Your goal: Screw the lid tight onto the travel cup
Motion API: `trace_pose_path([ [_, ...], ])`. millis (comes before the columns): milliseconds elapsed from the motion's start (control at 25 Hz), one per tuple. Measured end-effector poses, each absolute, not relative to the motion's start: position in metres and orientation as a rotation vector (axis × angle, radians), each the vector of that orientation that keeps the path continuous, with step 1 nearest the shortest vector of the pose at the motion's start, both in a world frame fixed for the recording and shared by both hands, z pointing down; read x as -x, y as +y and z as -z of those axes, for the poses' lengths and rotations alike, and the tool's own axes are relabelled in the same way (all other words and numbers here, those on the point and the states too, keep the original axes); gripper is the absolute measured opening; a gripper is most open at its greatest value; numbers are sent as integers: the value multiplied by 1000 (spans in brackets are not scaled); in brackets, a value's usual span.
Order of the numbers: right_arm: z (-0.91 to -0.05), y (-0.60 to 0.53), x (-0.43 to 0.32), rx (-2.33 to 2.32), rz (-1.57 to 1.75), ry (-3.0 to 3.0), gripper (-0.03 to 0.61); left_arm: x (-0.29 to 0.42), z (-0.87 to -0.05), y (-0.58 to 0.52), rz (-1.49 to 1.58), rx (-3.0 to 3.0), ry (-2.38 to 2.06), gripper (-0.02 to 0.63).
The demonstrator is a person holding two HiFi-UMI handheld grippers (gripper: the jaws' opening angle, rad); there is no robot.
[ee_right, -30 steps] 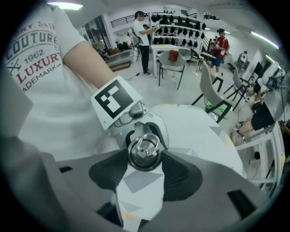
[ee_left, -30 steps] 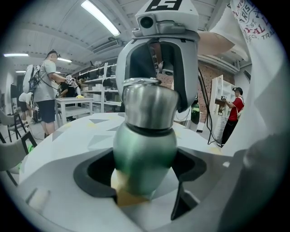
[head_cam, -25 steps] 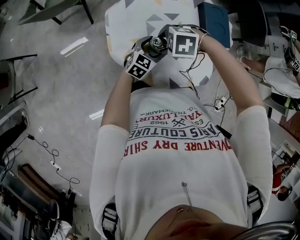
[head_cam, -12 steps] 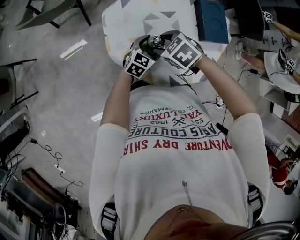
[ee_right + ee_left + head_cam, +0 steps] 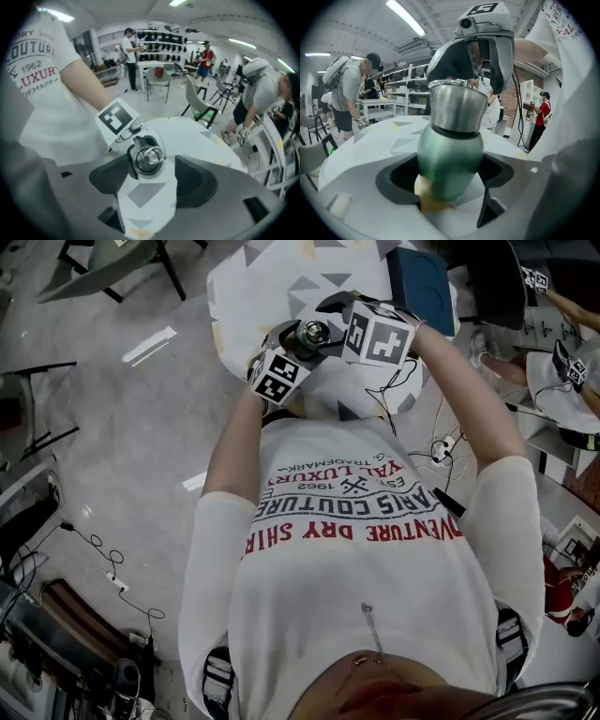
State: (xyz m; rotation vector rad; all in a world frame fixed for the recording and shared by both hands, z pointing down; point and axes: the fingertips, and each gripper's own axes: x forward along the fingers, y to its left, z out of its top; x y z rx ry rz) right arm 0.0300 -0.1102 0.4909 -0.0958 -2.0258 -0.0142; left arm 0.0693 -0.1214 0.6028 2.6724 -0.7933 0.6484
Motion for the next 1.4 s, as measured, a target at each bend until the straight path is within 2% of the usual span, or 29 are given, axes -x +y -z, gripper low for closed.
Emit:
trace_pose_path([
  [280, -501, -106, -26, 346, 58, -1953, 281, -70, -601, -122, -668, -2672, -791, 387],
  [400, -504, -102, -26, 401, 31, -1943, 238, -69, -601, -122, -665, -2670, -792, 387],
  [560, -504, -103, -26, 371, -9, -1973, 236, -69, -603, -122, -670, -2668, -782, 387],
  [1400, -506, -121, -28, -539, -555, -2021, 236, -68, -605, -120, -659, -2655, -772, 388],
])
